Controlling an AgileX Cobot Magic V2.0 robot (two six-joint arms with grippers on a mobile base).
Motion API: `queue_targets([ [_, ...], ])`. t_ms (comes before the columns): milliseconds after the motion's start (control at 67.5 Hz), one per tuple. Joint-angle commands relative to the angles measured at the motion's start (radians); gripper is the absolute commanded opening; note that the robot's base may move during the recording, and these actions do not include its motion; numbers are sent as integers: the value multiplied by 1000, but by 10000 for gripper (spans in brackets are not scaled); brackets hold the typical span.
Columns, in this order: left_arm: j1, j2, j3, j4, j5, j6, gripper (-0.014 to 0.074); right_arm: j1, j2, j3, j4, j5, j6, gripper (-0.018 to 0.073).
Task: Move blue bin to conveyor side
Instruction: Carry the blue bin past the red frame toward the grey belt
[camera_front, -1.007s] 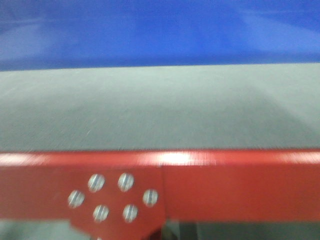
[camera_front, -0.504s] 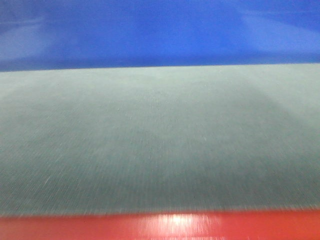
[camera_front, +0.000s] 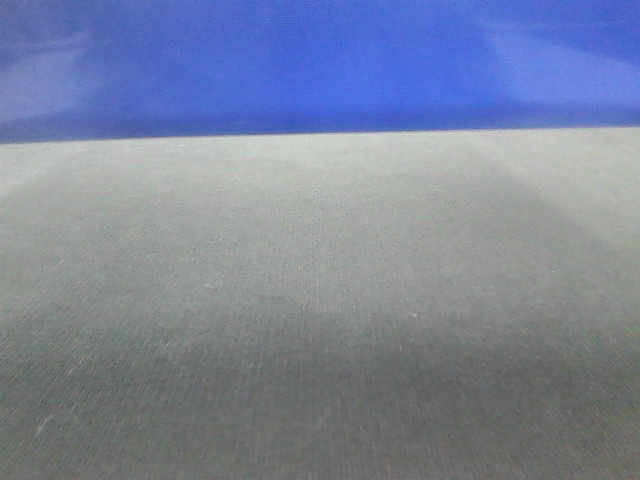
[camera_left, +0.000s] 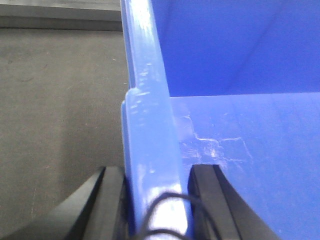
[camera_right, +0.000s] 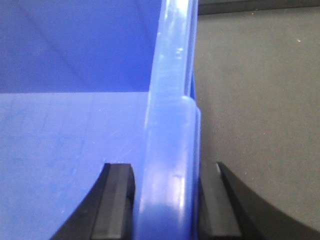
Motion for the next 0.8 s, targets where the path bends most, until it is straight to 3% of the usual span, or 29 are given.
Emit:
queue_targets([
  [0,-2,-16,-19,9,-111,22,-16,-8,-20,-17,-71,-105,-17,-81],
  [785,-2,-16,-19,9,-111,22,-16,-8,-20,-17,-71,-105,-17,-81],
])
